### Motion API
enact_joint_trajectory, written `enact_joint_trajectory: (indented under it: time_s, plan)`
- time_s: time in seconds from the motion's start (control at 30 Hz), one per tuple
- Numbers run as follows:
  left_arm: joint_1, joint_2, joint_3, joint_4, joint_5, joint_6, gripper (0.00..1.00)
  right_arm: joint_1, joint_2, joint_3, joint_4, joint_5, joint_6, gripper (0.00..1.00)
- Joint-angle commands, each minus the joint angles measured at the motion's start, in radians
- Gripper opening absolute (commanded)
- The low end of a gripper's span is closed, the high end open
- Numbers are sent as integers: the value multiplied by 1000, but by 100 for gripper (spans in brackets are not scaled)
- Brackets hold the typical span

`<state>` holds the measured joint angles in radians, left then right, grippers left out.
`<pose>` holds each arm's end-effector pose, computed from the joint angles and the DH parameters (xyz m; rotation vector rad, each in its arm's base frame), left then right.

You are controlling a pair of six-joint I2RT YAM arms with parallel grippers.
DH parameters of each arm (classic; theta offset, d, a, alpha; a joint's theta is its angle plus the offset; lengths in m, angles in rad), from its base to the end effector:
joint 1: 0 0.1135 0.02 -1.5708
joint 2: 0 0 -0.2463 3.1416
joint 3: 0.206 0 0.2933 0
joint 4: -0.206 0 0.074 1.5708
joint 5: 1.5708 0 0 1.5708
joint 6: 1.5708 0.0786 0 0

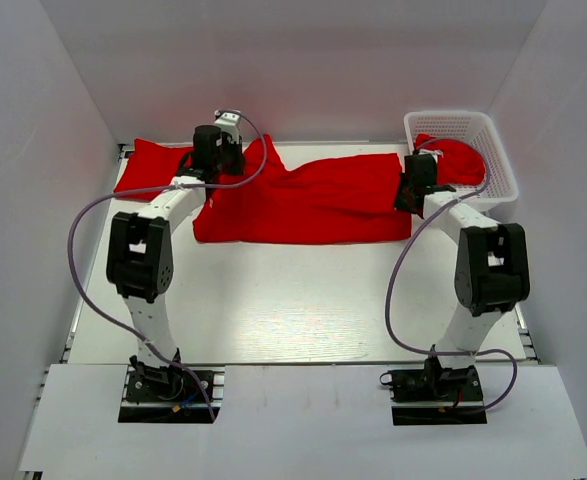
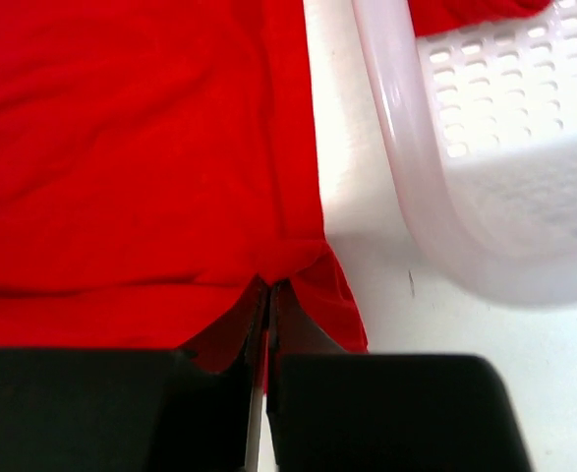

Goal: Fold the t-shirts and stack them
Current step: Fold the flattened tshirt in 1/3 of the way

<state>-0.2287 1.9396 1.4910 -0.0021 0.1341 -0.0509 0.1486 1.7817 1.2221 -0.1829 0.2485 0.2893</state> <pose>0.5140 -0.1304 0.2066 0.2653 2.0138 -0.3123 0.4552 0.0486 0.1512 0.2855 2.2683 -0.0604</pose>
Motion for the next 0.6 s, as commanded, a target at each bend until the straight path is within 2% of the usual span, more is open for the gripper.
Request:
enact_joint_trajectory:
  time_s: [0.0,0.03,0.07,0.13,0.17,0.2,0.33,0.43,0.57]
  plan:
    - [15,69,95,-10,6,3,4,-14,53,98,-18,29,-24,4]
    - [26,97,124,-30,-11,-16,25,-12,92,112,-29,25,-18,15]
    - [35,125,161,-74,-40,-26,63,-14,111,149,-39,23,-19,46]
    - [35,204,294,-130,-74,-39,100,-12,128,197,-58,-37,-39,56]
    - [45,228,336,-169,-85,-50,100,-12,127,206,-64,-69,-47,69]
    - [45,248,412,-192,-99,-62,100,-11,125,209,-69,-128,-50,90]
    - [65,277,482,-246,-79,-98,100,-3,90,195,-66,-219,-67,90]
    - [65,219,383,-237,-45,-107,100,2,36,130,-35,-323,-82,90]
    - [65,102,214,-217,-2,-116,100,11,-1,71,-17,-374,-99,90]
